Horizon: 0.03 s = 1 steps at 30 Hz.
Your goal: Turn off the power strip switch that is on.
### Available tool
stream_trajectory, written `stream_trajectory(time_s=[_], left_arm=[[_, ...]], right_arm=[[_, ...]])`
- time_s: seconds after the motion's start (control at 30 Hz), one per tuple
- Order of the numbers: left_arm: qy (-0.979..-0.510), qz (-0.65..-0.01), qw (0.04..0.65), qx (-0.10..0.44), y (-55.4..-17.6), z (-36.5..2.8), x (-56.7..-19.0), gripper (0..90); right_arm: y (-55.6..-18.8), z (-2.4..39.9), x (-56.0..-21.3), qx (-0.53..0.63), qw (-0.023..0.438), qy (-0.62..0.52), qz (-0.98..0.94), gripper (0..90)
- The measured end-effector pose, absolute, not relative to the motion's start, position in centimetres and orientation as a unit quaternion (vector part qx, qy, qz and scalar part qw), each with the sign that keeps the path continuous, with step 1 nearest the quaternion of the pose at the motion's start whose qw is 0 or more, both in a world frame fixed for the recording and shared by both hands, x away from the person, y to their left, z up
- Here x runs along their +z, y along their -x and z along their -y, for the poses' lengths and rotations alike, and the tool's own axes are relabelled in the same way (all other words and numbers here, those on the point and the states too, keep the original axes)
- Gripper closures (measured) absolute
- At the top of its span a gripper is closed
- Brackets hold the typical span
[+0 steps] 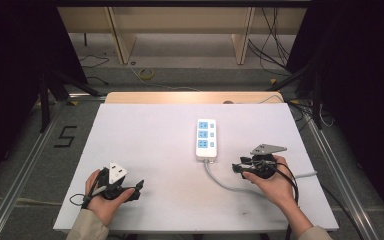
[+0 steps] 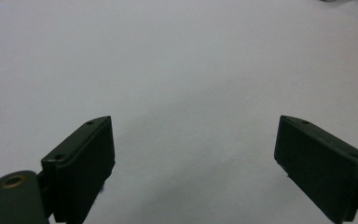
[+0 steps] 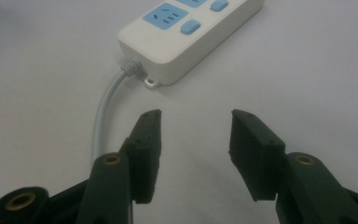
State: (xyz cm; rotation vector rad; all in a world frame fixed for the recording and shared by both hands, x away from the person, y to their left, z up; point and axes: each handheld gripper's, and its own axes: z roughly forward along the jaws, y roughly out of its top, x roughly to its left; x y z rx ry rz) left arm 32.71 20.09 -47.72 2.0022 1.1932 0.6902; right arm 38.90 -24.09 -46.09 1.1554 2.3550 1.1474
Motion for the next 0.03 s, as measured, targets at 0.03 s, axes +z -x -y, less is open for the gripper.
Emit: stream_trajectory(time_s=[0.03], left_arm=[[-0.772, -0.46, 0.348, 0.267, -32.78, -20.13, -47.73, 11.6]], right_arm=[[-38.78, 24.18, -46.12, 0.399, 0.138, -0.4, -0.813, 53.9]])
